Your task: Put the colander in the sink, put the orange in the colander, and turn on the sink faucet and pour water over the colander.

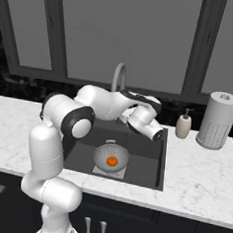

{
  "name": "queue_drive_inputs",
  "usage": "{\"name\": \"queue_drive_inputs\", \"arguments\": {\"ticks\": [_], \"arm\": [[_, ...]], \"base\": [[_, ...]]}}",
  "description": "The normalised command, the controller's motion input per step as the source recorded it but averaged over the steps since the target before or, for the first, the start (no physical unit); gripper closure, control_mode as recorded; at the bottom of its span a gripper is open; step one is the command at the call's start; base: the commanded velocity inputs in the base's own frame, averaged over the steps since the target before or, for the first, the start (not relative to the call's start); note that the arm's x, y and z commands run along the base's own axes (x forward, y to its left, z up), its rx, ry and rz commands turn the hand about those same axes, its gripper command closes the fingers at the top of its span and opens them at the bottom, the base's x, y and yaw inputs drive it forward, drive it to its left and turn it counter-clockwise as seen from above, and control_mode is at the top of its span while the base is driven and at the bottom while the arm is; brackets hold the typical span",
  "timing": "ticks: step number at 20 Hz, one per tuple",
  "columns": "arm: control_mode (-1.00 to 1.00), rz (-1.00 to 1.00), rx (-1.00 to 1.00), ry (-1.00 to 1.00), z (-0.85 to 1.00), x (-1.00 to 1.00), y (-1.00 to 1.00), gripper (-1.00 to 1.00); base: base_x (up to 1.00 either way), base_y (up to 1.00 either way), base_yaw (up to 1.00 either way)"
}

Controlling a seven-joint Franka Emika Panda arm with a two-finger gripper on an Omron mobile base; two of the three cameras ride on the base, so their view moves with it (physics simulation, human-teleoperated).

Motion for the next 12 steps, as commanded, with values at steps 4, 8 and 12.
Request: {"name": "queue_drive_inputs", "arguments": {"ticks": [4, 8, 12], "arm": [[-1.00, 0.00, 0.00, 0.00, -0.13, 0.23, 0.04, -1.00], [-1.00, 0.00, 0.00, 0.00, -0.23, 0.34, 0.00, -1.00], [-1.00, 0.00, 0.00, 0.00, -0.39, 0.45, 0.00, -1.00]], "base": [[0.00, 0.00, 0.00], [0.00, 0.00, 0.00], [0.00, 0.00, 0.00]]}}
